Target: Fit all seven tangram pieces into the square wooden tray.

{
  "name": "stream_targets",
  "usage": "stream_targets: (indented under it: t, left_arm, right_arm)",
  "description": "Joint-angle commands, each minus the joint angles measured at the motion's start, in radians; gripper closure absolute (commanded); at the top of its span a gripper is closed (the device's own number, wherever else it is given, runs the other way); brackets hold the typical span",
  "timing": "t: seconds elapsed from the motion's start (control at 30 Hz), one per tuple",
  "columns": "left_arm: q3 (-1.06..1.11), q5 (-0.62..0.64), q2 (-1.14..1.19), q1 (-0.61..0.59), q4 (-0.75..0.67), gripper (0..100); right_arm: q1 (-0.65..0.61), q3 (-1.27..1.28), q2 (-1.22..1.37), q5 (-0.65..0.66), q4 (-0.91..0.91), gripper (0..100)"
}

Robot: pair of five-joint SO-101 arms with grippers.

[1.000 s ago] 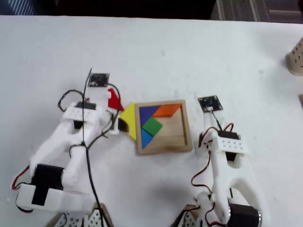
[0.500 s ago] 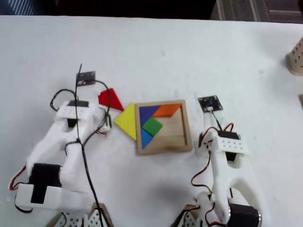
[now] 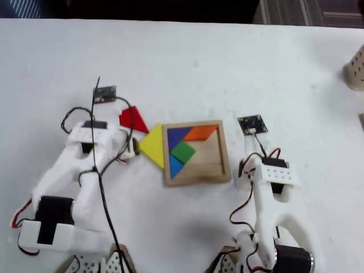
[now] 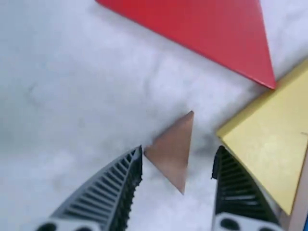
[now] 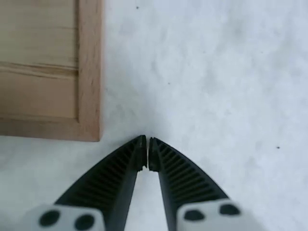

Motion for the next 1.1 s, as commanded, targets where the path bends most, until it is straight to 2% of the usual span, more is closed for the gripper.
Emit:
stream_targets:
  t: [0.0,0.33,0.53,0.7,1.07]
  left_arm:
    - [-0.043,-0.061,-0.004,0.018,-0.032,76]
    - [-0.043,-0.058,-0.002,0.016,-0.034,76]
    - [-0.041,-0.069,-0.002,0.019,-0.015,86]
    - [-0.026,-0.180,-0.004,0.056,-0.002,83]
    - [-0.026,-0.187,-0.004,0.056,0.043,83]
  right_arm:
    - [-0.007,-0.006,-0.038,0.014,-0.007,98.1]
    - [-0.005,-0.006,-0.038,0.014,-0.007,98.1]
    - [-0.007,-0.006,-0.038,0.014,-0.007,98.1]
    - [-0.008,-0.006,-0.038,0.014,-0.007,98.1]
    - [-0.008,-0.006,-0.038,0.014,-0.007,98.1]
